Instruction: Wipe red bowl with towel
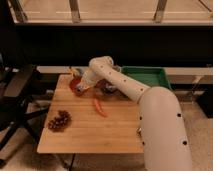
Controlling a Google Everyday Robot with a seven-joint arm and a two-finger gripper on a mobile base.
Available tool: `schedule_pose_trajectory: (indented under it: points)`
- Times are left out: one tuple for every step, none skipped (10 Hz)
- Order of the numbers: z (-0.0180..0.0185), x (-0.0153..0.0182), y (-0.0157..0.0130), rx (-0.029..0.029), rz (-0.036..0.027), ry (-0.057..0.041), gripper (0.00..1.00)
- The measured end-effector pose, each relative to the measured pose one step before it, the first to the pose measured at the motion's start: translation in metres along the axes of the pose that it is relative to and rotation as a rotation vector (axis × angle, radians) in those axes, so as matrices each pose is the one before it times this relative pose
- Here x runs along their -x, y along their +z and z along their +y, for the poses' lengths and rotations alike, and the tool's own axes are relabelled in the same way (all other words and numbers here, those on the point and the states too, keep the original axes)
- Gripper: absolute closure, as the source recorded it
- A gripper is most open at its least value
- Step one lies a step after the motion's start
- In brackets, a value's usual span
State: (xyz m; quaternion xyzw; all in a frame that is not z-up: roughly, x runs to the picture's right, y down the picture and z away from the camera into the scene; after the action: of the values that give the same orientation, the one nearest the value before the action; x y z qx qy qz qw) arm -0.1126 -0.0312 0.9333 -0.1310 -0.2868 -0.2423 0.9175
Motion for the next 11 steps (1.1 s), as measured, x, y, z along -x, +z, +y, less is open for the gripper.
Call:
schedule_pose_trajectory:
  points:
    - [-0.00737, -0.00807, 0.00003, -0.00303, 0.01559, -0.00772, 1.00]
    - [-0.00786, -0.00504, 0.00465, -0.00394, 0.00686, -0.00999, 1.00]
    - [-0.01067, 0.00118, 0.00703, -0.01089, -0.00343, -0.01131, 1.00]
    - [-0.01026, 0.00472, 0.00825, -0.01025, -0.00887, -0.00964, 1.00]
    - [-0.00904, 0.00536, 0.00722, -0.01074, -0.01183, -0.00860, 1.00]
    - [-0.01179, 0.01432, 0.01182, -0.01351, -0.03102, -0.01325, 1.00]
    - [-0.00599, 0.01241, 0.00713, -0.00688, -0.03116, -0.00846, 1.00]
    - [-0.00001, 0.01015, 0.00325, -0.00046, -0.02318, -0.00285, 1.00]
    - [0.00419, 0.00975, 0.00051, 0.00237, -0.01901, -0.00154, 1.00]
    - [0.01164, 0.01350, -0.00382, 0.01056, -0.01851, 0.01244, 1.00]
    - [0.00955, 0.00577, -0.00477, 0.01006, -0.00506, 0.01268, 1.00]
